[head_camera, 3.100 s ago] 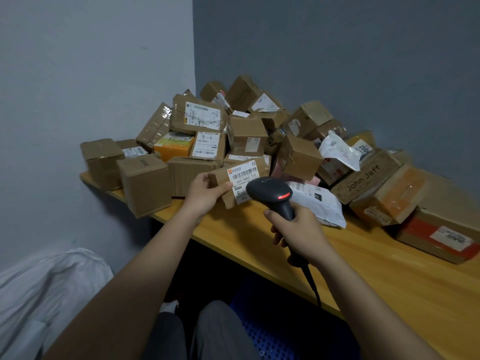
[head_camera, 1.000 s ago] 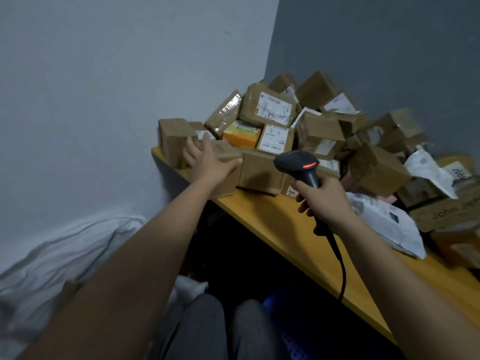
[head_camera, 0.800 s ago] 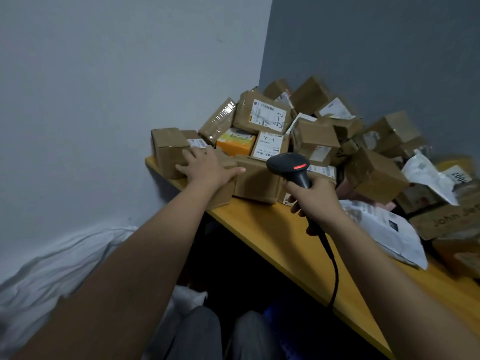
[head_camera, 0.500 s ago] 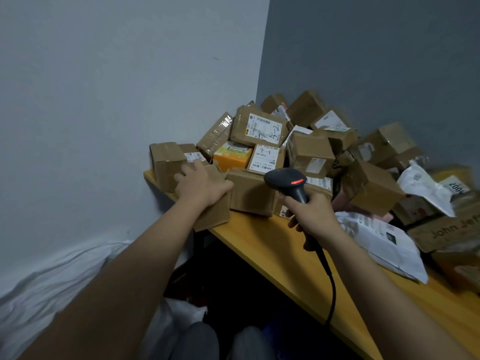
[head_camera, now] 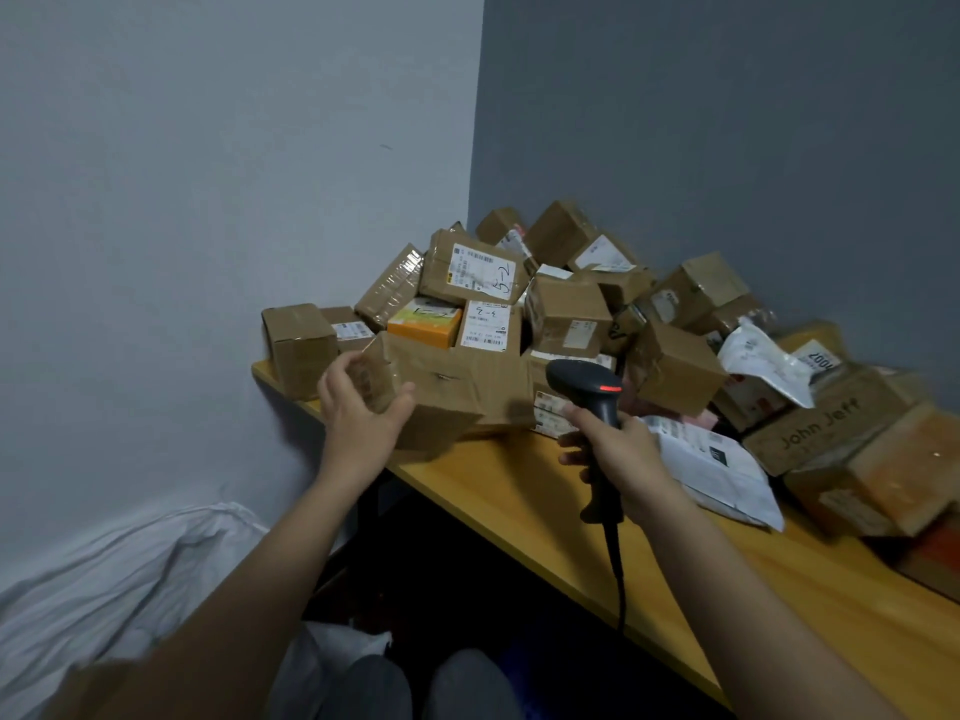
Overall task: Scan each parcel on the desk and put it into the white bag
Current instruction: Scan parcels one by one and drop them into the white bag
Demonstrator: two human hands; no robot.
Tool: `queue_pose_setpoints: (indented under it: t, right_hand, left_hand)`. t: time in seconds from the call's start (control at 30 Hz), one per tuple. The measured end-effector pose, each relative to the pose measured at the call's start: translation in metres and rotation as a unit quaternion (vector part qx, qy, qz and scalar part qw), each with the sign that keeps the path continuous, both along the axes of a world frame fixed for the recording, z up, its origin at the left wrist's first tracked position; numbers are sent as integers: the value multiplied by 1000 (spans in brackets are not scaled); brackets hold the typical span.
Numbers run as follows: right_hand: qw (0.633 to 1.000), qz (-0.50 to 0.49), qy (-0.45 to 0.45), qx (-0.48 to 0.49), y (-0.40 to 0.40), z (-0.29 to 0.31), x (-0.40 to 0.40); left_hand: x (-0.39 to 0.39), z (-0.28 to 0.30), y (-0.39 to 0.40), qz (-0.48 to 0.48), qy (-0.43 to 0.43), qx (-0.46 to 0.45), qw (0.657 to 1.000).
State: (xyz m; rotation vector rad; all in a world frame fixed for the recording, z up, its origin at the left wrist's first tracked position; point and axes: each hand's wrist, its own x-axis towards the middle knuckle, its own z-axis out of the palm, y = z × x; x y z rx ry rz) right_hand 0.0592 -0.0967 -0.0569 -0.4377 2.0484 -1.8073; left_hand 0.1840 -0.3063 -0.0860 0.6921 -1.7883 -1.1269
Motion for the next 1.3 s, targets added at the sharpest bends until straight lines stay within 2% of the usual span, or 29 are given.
queue_pose_setpoints:
  t: [0.07,0.1,0.17,0.23,0.4,0.5,0.6,0.67,0.77,0.83,0.87,0.93,1.0,1.03,1.1,1.23,1.3]
  right_hand:
    - [1000,1,-7,0,2,-1,-1]
    - [1000,6,-9,7,2,-2,-1]
    - [999,19,-10,24,0,-5,-1]
    - [999,33,-13,38,-4,-8,-1]
    - [997,56,-6,55,-14,-12,0]
    - [997,63,1,52,-20,-12,2]
    - [997,66,4,47,-22,-10,4]
    - [996,66,18,57,-17,-10,2]
    - [995,37,55,79,-3,-9,-6]
    - [995,19,54,81,7,-9,-14]
    - [995,15,49,85,11,-9,-18]
    - [993,24,42,110,15,-11,-22]
    - [990,41,40,131,15,-14,-22]
    - [988,49,41,137,13,-15,-21]
    - [986,57,49,147,9,-17,-18]
    - [988,59,51,134,7,-22,-10]
    - [990,52,51,121,9,-25,-8]
  left_hand:
    - [3,-9,-7,-21,-44,8,999]
    - [5,-13,-12,-38,-98,6,994]
    - [9,-20,-20,-91,-248,-15,964]
    - [10,-26,-24,-137,-326,-38,935]
    - [7,-38,-14,-189,-310,-150,920]
    - [4,-45,-10,-243,-288,-101,921]
    - [-3,-49,-1,-238,-242,-29,940]
    - [-12,-51,1,-233,-239,-18,942]
    - [-21,-45,-3,-314,-248,25,916]
    - [-25,-39,-2,-370,-260,42,891]
    - [-27,-35,1,-378,-254,44,889]
    - [-31,-32,12,-332,-240,37,911]
    - [-35,-33,22,-228,-261,-7,938]
    - [-36,-35,26,-180,-279,-15,943]
    - [-35,-38,36,-136,-301,24,944]
    - [-31,-38,47,-209,-257,189,924]
    - [-31,-40,51,-232,-242,222,915]
